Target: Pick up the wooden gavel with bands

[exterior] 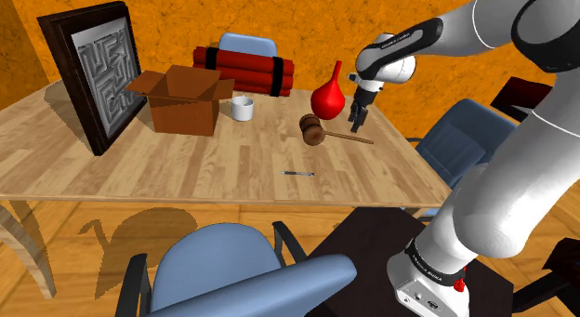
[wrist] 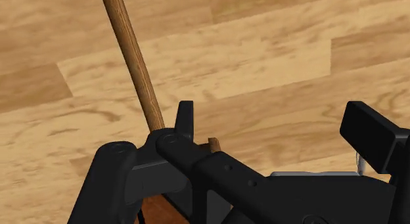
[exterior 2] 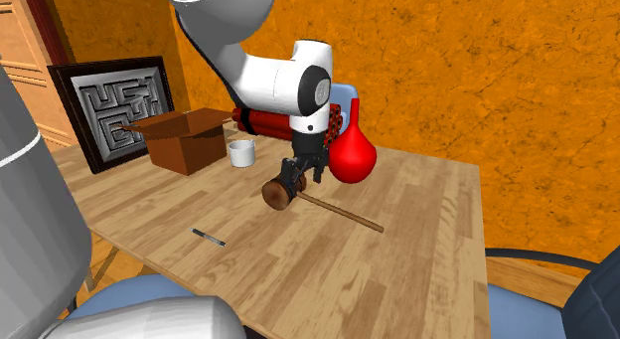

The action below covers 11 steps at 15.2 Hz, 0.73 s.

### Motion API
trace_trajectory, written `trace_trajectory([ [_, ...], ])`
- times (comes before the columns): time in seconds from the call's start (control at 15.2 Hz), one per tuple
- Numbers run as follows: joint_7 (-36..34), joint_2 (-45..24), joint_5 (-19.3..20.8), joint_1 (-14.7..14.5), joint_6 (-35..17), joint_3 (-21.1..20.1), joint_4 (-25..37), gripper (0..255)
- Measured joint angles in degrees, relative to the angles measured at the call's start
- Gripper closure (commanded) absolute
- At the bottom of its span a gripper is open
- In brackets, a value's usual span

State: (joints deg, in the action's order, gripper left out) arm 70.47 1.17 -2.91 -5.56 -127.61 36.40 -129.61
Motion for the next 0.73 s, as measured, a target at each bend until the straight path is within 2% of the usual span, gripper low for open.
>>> trace_trajectory([
  [0.2, 9.23, -7.86, -5.54, 0.96, -1.84, 0.32, 4.26, 0],
  [0.46, 20.01, -18.66, -12.36, 4.54, -1.89, -1.87, 12.91, 0],
  [0.73, 24.83, -24.11, -15.53, 7.02, -3.18, -3.84, 16.31, 0],
])
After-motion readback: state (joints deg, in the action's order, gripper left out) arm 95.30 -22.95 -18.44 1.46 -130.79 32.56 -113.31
